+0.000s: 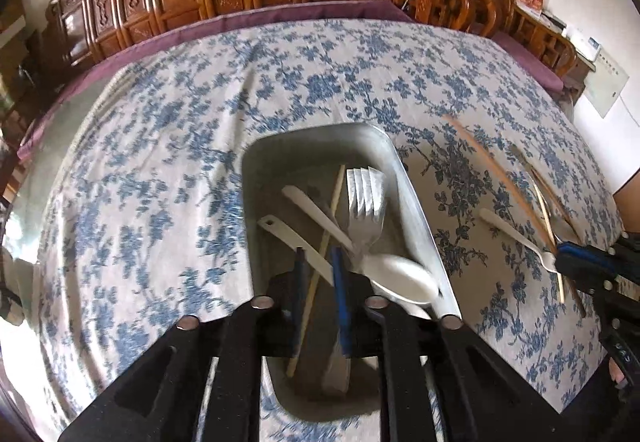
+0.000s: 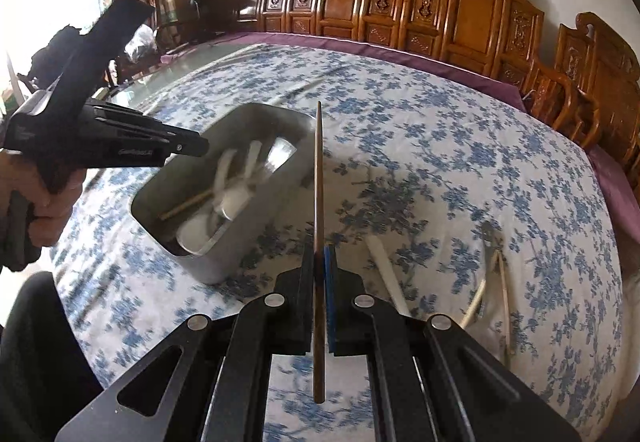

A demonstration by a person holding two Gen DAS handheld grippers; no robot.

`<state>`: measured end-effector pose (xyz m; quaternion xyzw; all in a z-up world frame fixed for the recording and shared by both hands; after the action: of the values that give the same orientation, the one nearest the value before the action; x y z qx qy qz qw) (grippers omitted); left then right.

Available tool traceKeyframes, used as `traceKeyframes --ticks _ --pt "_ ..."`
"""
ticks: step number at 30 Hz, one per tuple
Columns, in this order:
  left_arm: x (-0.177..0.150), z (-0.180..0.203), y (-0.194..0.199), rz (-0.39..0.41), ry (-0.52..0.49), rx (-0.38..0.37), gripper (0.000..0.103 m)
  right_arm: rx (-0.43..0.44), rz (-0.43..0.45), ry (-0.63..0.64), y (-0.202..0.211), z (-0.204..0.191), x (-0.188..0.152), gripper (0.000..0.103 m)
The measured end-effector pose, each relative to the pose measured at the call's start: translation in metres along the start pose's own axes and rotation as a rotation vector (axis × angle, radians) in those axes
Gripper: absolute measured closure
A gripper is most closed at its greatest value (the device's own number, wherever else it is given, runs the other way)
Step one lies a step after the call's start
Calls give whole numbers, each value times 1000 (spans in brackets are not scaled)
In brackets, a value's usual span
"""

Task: Organize utensils
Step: 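Open the left tool to drop the fork in the grey tray while the right tool drops the chopstick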

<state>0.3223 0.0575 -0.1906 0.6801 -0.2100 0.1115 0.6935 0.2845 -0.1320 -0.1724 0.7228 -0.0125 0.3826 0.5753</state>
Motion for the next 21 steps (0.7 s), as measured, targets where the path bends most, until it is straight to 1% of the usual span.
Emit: traceKeyframes --ticks 5,8,9,12,19,20,21 --pt "-16 -12 27 40 1 8 82 23 7 16 -1 -25 13 97" --pt "-24 -22 39 63 20 7 74 39 0 11 -6 -39 21 97" --pt "-27 -27 44 70 29 5 73 42 -2 11 -7 -43 22 97" --pt "-34 -39 54 90 55 6 71 43 -13 12 -14 -56 29 97" --pt "-45 -64 66 118 114 -9 68 66 -35 -46 -31 -71 44 97" --pt "-46 -68 67 117 126 -16 67 68 -39 -53 -33 -72 45 97" --pt "-47 -71 68 116 139 -26 59 72 -45 -63 -37 -74 47 97"
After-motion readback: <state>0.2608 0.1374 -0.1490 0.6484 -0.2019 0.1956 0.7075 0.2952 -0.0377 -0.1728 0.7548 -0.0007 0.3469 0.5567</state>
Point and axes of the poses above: each gripper's, at about its wrist camera, not at the fingertips, and y roughly against the way its jaws point, z to its right, x to its top, the point moved 2 cm from there along -y, roughly the way its jaws point, and after that the axes turned 5 degrees about -z, right-handed, at the moved point
